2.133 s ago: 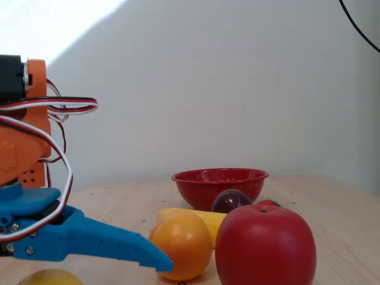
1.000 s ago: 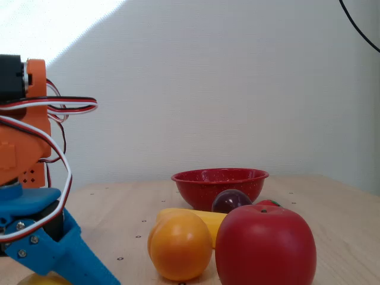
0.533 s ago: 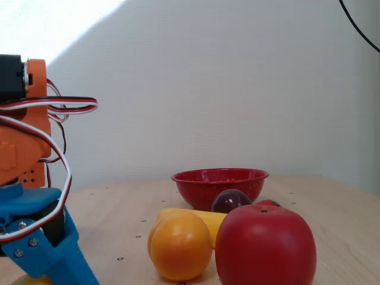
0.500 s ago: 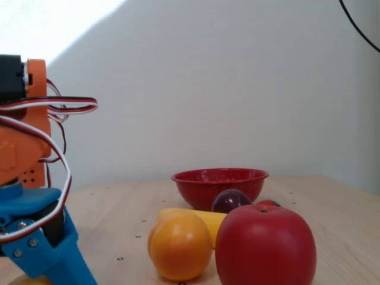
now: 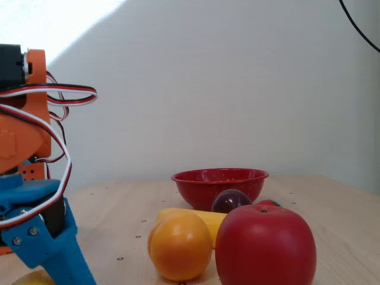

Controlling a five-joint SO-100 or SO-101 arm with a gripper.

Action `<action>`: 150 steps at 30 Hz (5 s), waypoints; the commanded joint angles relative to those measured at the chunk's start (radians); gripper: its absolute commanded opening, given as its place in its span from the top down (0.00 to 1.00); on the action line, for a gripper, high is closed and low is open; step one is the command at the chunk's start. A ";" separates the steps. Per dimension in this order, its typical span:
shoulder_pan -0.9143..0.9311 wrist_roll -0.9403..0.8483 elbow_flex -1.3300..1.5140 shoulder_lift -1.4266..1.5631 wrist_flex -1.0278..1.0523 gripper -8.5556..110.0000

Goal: Put the lemon in the red bowl.

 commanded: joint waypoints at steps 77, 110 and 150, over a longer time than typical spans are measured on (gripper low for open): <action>1.756 -1.000 1.422 1.253 -0.979 0.93; 1.631 -1.048 1.035 1.190 -0.782 0.86; 1.088 -1.094 2.482 2.450 -0.954 0.93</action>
